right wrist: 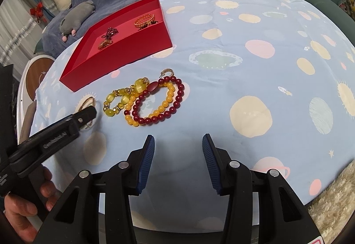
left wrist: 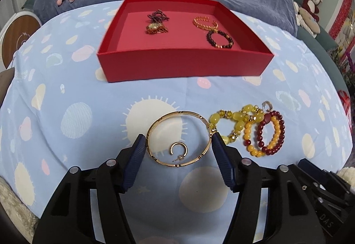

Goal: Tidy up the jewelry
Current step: 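Grasp the thin gold bangle with the left gripper and lift it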

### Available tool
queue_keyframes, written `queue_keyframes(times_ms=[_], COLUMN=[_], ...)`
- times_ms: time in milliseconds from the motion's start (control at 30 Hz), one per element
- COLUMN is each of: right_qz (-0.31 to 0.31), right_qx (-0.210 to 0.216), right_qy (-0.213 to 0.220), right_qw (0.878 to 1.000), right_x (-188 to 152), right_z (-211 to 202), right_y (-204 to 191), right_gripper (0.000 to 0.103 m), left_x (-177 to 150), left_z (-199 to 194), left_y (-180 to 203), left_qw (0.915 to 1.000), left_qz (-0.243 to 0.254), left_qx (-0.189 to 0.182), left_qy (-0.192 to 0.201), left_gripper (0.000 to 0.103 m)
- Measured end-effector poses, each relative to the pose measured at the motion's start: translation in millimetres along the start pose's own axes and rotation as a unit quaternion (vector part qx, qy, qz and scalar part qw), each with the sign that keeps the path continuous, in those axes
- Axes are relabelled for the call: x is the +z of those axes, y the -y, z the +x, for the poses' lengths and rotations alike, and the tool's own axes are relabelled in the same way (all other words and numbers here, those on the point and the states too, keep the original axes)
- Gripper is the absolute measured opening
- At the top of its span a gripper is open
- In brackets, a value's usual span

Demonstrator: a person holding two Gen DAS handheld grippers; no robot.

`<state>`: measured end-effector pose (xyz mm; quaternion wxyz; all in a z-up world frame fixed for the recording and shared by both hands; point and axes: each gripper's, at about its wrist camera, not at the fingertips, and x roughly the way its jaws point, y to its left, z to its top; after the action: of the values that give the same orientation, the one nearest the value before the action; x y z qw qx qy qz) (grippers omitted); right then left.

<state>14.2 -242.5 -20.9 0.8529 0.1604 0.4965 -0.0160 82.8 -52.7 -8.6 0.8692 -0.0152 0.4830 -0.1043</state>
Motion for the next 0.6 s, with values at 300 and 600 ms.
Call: queue_keyframes(times_ms=[300,600], right_qz=[0.017,0.002], right_qx=[0.014,-0.001], right_qy=[0.002,0.004], right_qw=[1.000,1.000], right_x=[22,44], right_z=[9,24], right_y=[-1,-7], right_gripper=[0.044,0.029], left_x=[-3,-17], left_z=[-26,-26], left_y=[-30,-46], left_qw=[0.9989,0.9978], left_qz=[-0.044,-0.066], left_qx=[0.001,0.002], left_qy=[0.018,0.010], left_gripper=[0.059,0.059])
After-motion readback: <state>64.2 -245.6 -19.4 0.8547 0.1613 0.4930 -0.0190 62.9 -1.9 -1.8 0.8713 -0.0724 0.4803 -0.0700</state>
